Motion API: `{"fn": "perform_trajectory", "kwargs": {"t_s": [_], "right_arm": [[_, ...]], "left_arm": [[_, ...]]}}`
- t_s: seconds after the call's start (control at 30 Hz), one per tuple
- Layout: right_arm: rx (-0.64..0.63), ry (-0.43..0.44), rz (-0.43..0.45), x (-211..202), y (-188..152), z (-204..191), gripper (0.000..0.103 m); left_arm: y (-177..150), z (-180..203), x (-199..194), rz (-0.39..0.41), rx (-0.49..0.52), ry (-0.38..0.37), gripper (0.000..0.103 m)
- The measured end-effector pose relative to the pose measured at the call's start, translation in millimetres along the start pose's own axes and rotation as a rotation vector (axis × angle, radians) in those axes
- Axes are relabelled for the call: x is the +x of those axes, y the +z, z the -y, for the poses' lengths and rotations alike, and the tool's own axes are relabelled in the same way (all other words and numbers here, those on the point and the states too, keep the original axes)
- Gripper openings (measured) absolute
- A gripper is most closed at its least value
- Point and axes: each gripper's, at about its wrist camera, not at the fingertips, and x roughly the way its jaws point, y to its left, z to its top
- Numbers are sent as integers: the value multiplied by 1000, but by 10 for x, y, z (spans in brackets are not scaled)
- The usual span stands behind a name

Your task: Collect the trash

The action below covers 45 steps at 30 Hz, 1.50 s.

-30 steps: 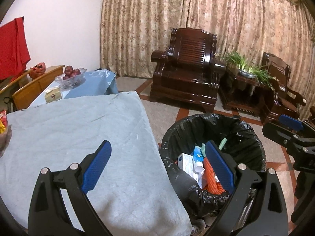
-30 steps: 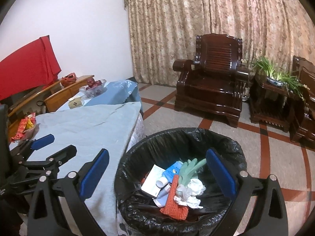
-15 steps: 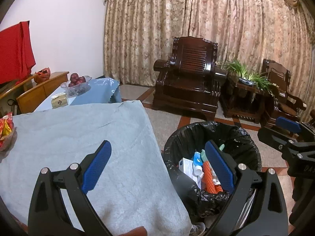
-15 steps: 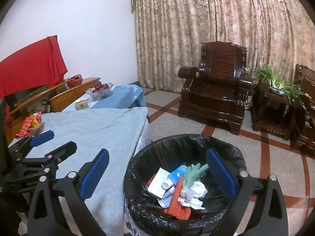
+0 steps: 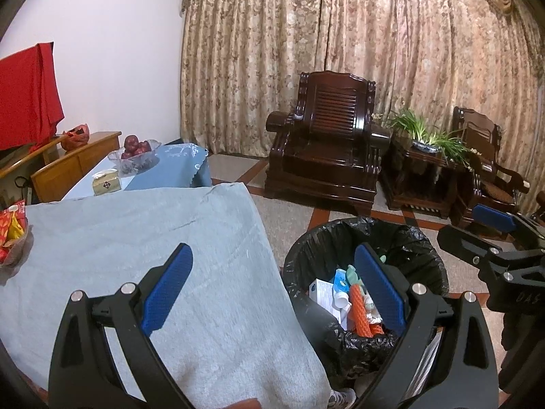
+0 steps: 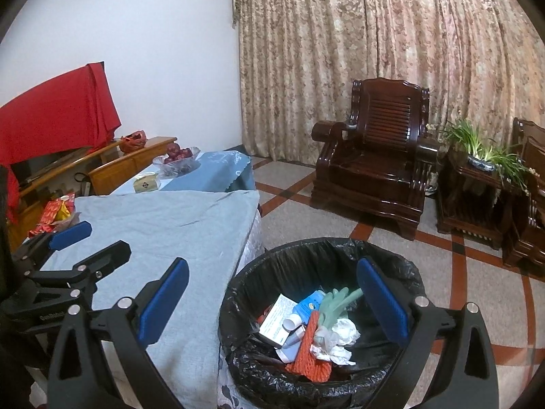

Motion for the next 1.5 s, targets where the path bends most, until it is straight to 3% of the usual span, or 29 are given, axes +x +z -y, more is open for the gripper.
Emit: {"fn": "perform_trajectory", "kwargs": {"t_s": [1.5], "right_arm": [[-2,0,0,-1,1,-34,97]], "left_arm": [[14,-47,-20,-3,-3,4,93]]}}
